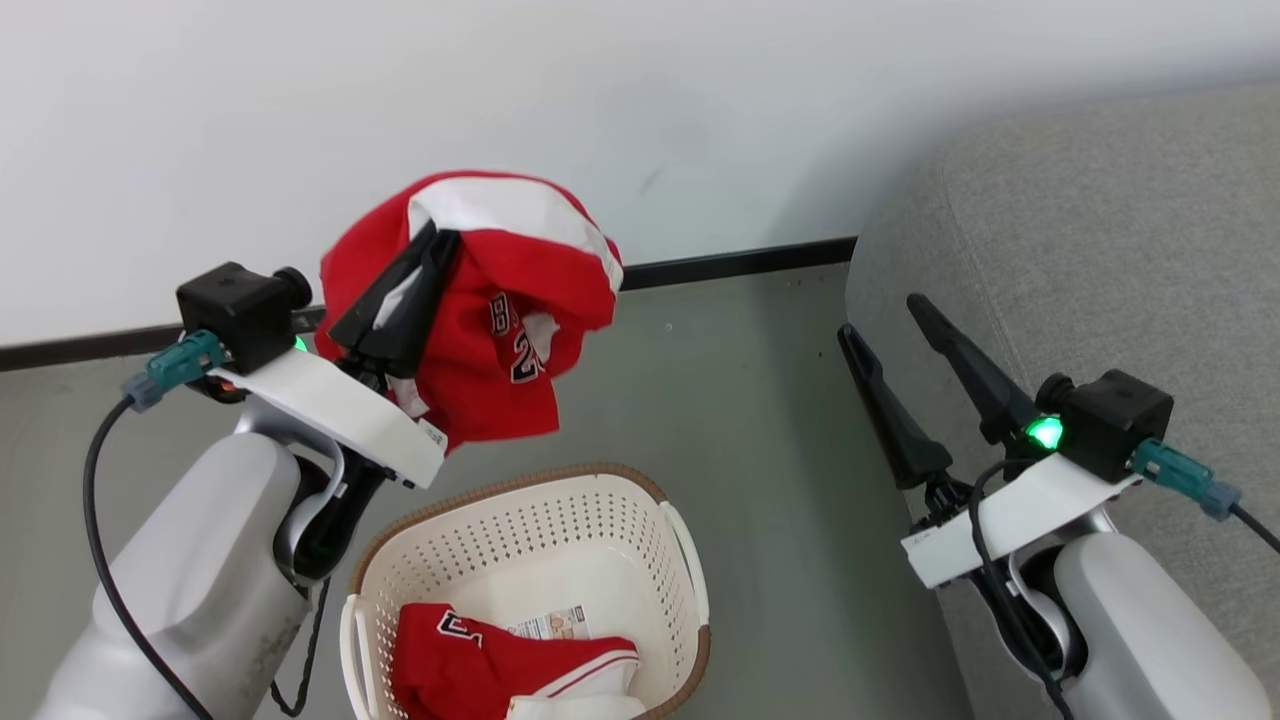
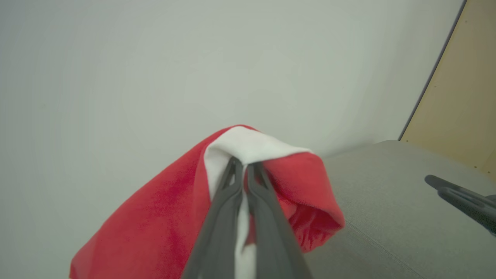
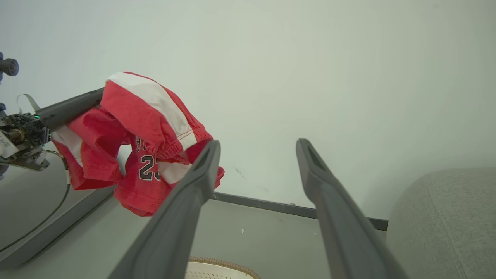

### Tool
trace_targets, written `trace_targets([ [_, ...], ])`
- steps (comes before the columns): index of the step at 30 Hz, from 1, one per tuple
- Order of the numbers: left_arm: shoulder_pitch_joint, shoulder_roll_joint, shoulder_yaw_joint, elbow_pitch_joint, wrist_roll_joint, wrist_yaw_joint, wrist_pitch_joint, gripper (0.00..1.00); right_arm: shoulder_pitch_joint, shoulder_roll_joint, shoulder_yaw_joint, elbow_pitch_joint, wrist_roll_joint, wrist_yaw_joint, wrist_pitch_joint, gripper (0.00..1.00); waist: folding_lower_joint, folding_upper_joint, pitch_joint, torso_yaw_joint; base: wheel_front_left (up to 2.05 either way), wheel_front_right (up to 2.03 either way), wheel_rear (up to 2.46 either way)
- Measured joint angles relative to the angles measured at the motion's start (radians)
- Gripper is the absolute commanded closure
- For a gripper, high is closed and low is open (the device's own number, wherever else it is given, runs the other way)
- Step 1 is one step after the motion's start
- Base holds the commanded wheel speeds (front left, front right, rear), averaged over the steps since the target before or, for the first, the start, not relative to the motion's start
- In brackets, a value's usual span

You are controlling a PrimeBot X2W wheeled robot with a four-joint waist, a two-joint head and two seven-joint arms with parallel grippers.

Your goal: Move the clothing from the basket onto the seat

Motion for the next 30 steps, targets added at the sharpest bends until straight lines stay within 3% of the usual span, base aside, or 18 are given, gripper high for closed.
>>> trace_targets([
  [8,0.040,-0.007,-0.027,-0.018,-0.017,0.000,0.039,1.00,0.029,-0.025,0.070,0.004,0.008,0.000,0.000,0.00,0.0000,0.0000,-0.052,0.013,0.00,0.00,0.00],
  [15,0.069,-0.033,-0.061,-0.038,-0.026,0.001,0.074,1.00,0.021,-0.068,0.222,0.005,0.007,0.000,0.000,0.00,0.0000,0.0000,-0.081,0.028,0.00,0.00,0.00],
  [30,0.077,-0.071,-0.107,-0.100,-0.033,0.010,0.129,1.00,-0.157,-0.101,0.437,0.072,-0.036,0.000,0.000,0.00,0.0000,0.0000,-0.090,0.074,0.00,0.00,0.00],
])
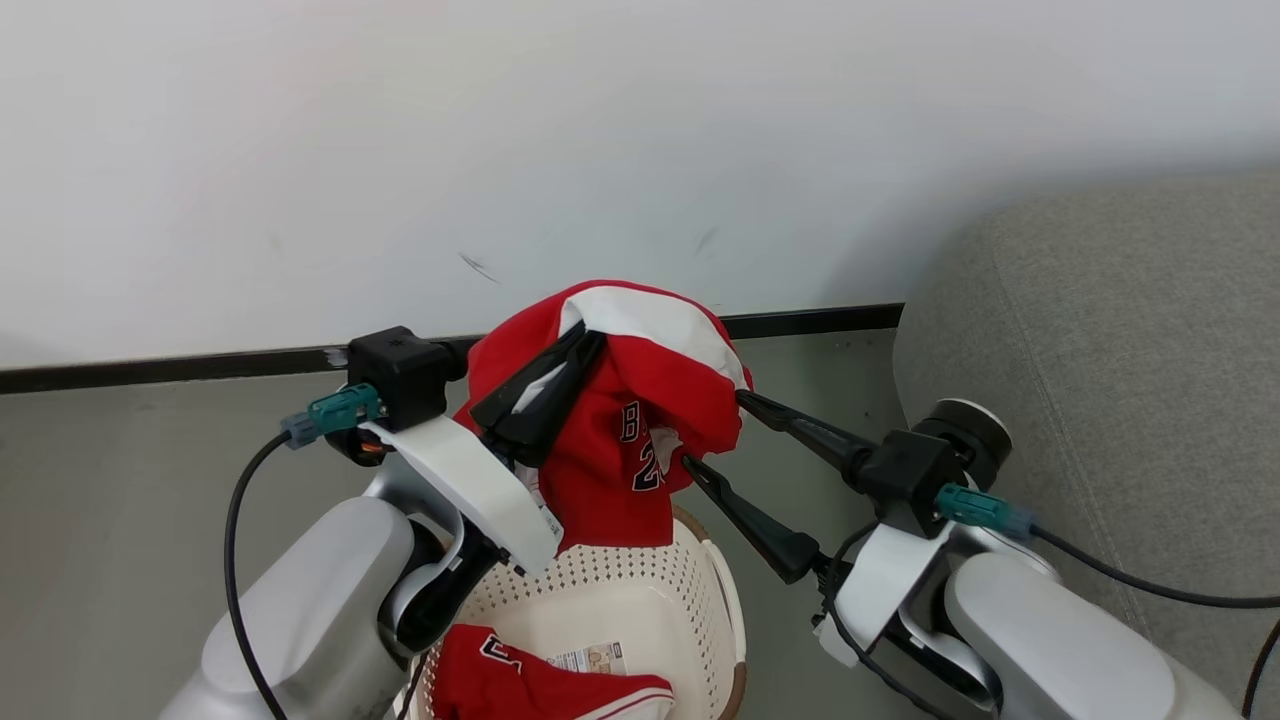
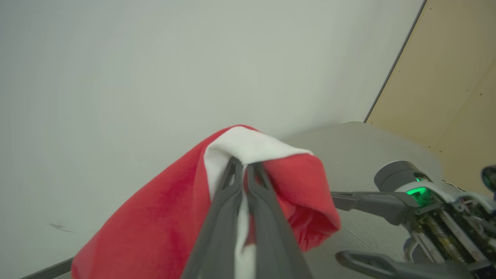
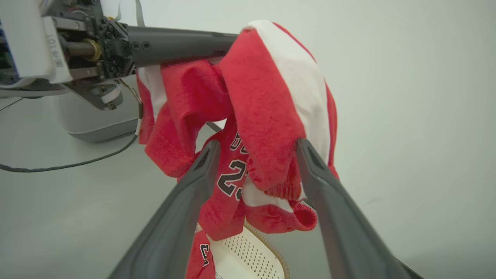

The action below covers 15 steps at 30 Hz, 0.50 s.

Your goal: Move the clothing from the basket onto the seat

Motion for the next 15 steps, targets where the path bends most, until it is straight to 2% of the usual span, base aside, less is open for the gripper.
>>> trace_targets([
  [15,0.000,-0.023,-0.040,-0.026,0.000,0.008,0.030,1.00,-0.105,-0.023,0.042,0.111,-0.052,0.000,0.000,0.00,0.0000,0.0000,0.016,0.043,0.00,0.00,0.00],
])
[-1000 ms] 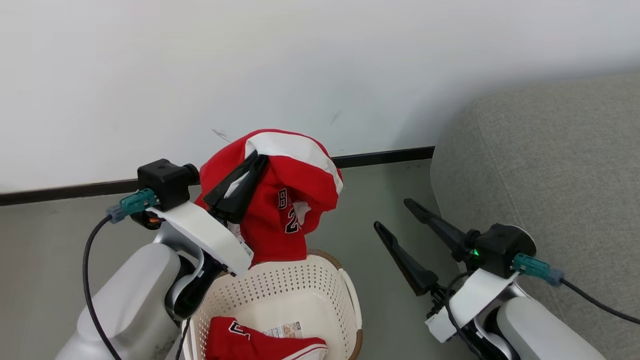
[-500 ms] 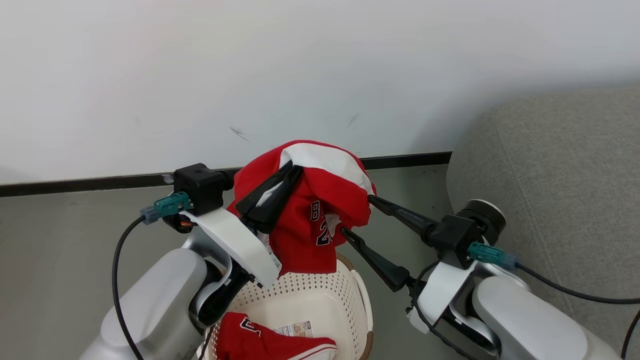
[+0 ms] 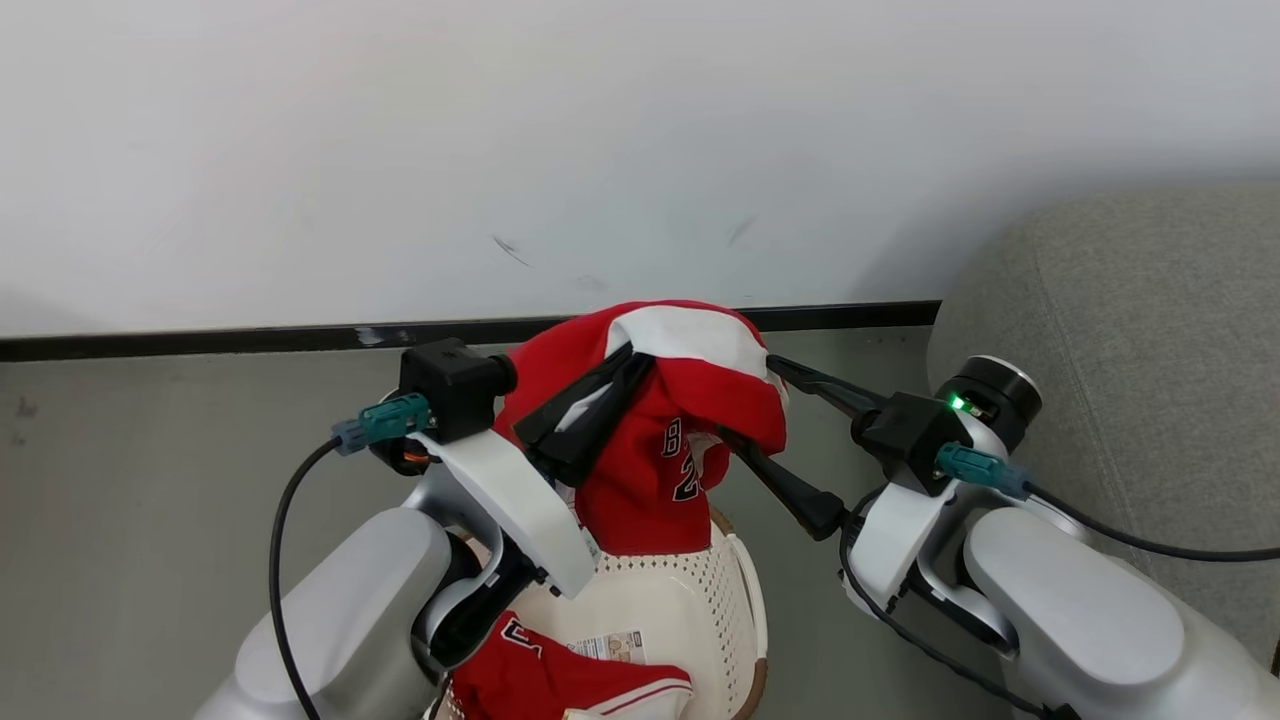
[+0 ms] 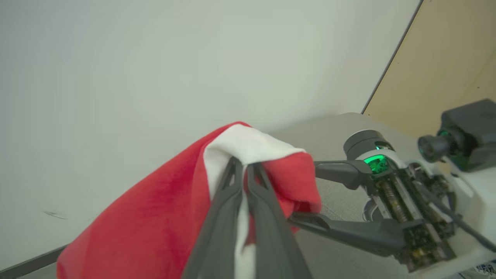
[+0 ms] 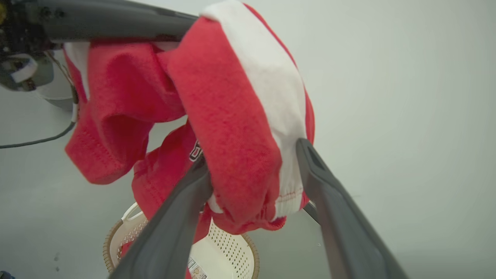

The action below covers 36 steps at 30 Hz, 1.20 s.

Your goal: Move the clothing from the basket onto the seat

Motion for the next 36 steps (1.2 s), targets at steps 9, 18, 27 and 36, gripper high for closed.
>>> trace_targets([
  [9,0.000,-0.011,-0.046,-0.007,0.011,0.000,0.022,1.00,-0.046,0.007,0.050,0.073,0.036,0.000,0.000,0.00,0.0000,0.0000,0.005,0.031,0.00,0.00,0.00],
  [18,0.000,-0.022,-0.060,-0.010,0.016,0.000,0.033,1.00,-0.064,0.018,0.069,0.146,0.081,0.000,0.000,1.00,0.0000,0.0000,0.007,0.059,0.00,0.00,0.00],
  [27,0.000,-0.013,-0.055,-0.010,0.016,0.000,0.033,1.00,-0.082,0.036,0.012,0.152,0.139,0.000,0.000,1.00,0.0000,0.0000,0.003,0.053,0.00,0.00,0.00],
  [36,0.000,-0.013,-0.055,-0.023,0.015,0.000,0.033,0.00,-0.077,0.012,-0.111,0.150,0.159,0.000,0.000,1.00,0.0000,0.0000,-0.002,0.028,0.00,0.00,0.00],
])
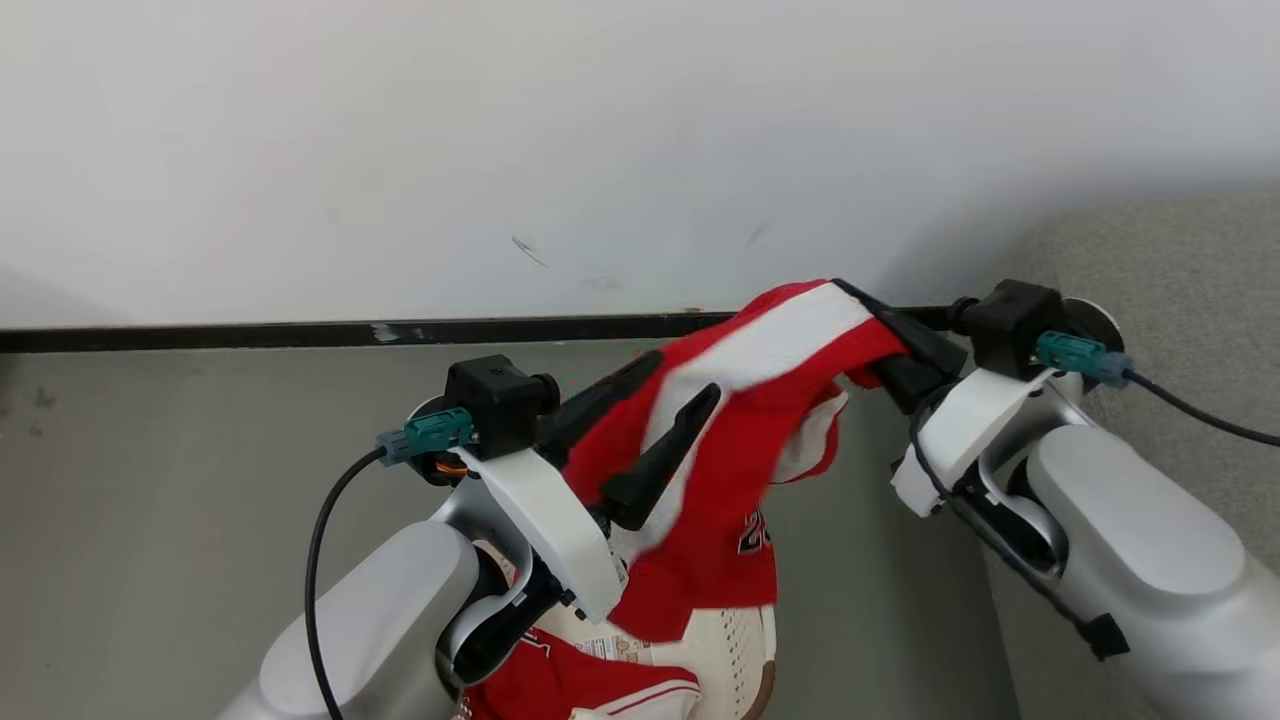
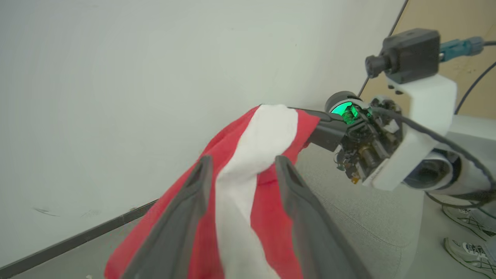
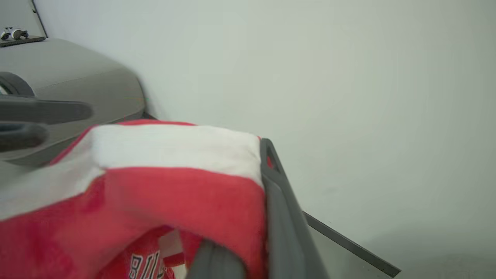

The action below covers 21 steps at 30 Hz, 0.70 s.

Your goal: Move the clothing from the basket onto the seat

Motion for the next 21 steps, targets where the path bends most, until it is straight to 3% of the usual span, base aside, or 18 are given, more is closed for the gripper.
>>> trace_targets([
  [21,0.004,0.004,-0.036,-0.011,0.000,-0.001,0.001,0.00,0.059,-0.128,-0.379,-0.173,-0.057,0.000,0.000,1.00,0.0000,0.0000,-0.011,-0.126,0.00,0.00,0.00],
])
